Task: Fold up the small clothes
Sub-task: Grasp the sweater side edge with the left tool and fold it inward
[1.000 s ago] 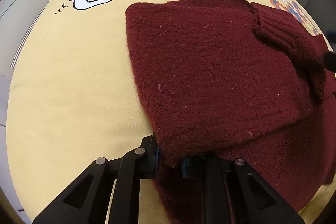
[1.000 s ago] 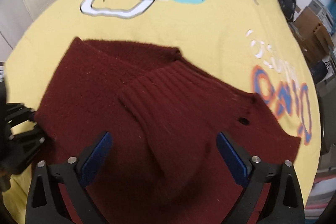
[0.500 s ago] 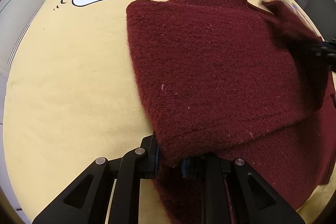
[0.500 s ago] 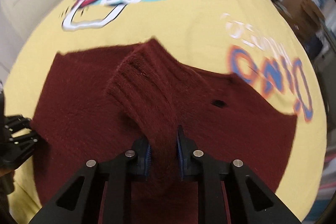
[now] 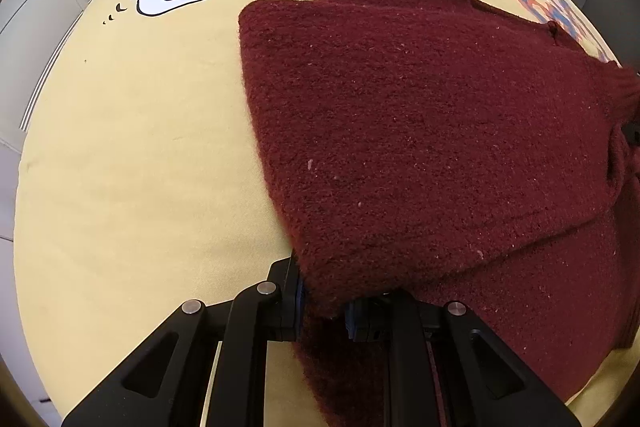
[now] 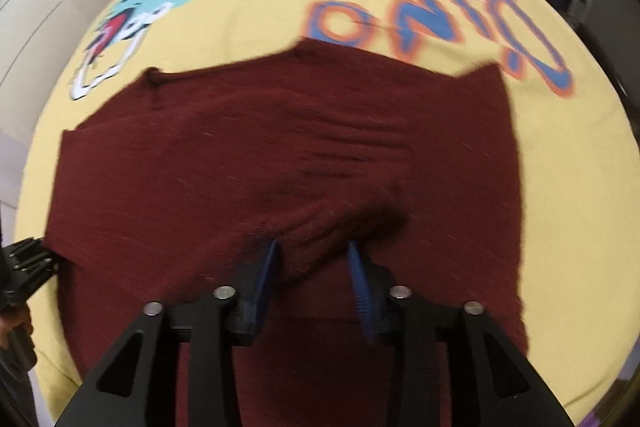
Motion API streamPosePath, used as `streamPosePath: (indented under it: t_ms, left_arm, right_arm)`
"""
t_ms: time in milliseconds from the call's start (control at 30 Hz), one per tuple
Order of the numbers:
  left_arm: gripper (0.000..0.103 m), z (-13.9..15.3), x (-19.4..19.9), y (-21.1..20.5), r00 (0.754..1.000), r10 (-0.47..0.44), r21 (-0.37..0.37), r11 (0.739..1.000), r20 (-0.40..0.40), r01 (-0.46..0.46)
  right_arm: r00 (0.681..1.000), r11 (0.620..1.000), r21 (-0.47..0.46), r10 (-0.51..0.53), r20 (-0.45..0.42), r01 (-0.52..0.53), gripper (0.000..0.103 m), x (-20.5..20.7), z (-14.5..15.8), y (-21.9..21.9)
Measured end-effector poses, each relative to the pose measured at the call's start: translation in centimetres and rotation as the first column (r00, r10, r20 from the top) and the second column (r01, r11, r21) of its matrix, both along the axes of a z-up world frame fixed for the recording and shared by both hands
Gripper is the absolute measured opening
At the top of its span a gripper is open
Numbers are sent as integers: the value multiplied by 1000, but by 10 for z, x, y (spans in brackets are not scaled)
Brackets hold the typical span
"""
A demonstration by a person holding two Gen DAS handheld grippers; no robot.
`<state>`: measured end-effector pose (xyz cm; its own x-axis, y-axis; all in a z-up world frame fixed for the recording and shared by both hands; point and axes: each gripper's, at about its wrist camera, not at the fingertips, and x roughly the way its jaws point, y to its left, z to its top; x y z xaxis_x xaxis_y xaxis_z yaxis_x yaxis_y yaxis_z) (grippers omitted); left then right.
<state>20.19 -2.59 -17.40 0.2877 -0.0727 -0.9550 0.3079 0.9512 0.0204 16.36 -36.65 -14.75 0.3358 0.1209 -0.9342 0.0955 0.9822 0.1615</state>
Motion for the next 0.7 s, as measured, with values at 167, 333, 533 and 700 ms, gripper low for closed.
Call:
streamPosePath:
  t_ms: [167, 333, 533, 700]
  left_arm:
    - [13, -2, -3, -5, 1000, -7, 12, 1000, 3, 7]
    - [13, -3, -6, -7, 1000, -3, 11, 1000, 5, 3]
    - [13, -4, -5, -5, 1000, -4, 12, 1000, 6, 4]
    - [13, -4, -6, -4, 1000, -1, 5, 1000, 7, 1]
  right_arm:
    - [996, 991, 106, -85, -9, 86, 62, -12, 15, -40]
    - [993, 990, 89, -112, -24, 114, 70, 11, 25, -57]
    - [989, 994, 79, -71, -126, 81, 70, 26, -16, -45]
    - [996, 999, 43, -13, -85, 17, 33, 12, -18, -29]
